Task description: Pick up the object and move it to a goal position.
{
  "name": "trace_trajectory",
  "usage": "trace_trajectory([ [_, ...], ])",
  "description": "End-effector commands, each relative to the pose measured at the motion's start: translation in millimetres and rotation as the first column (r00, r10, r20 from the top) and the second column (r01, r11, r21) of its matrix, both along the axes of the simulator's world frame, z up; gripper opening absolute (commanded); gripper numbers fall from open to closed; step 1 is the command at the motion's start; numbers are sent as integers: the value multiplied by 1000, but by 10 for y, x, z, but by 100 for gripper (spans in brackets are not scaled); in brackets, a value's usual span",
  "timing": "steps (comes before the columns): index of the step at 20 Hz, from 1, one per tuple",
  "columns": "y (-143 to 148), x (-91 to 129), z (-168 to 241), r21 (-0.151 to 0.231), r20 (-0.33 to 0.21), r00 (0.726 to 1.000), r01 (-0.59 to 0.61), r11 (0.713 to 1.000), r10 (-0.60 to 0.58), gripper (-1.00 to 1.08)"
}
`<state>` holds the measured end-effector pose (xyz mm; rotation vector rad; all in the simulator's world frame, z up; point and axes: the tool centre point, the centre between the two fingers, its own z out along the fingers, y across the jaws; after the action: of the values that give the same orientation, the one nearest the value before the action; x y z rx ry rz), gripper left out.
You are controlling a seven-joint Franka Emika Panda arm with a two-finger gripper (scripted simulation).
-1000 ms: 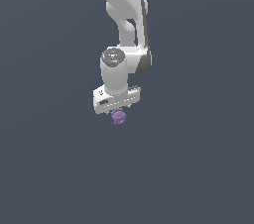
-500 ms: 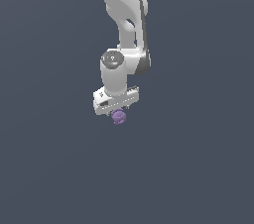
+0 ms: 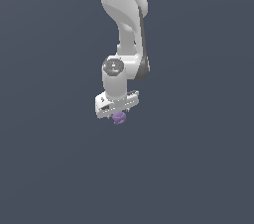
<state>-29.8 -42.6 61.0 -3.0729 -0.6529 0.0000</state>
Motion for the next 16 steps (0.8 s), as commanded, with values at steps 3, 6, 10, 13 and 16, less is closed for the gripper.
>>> trace_trajectory([
  [3, 1, -2, -173, 0, 0, 1000, -2, 1000, 2, 100],
  [6, -2, 5, -212, 0, 0, 1000, -2, 1000, 2, 100],
  [10, -2, 5, -214, 0, 0, 1000, -2, 1000, 2, -100],
  [13, -2, 5, -214, 0, 0, 1000, -2, 1000, 2, -100],
  [16, -2, 5, -214, 0, 0, 1000, -2, 1000, 2, -100],
])
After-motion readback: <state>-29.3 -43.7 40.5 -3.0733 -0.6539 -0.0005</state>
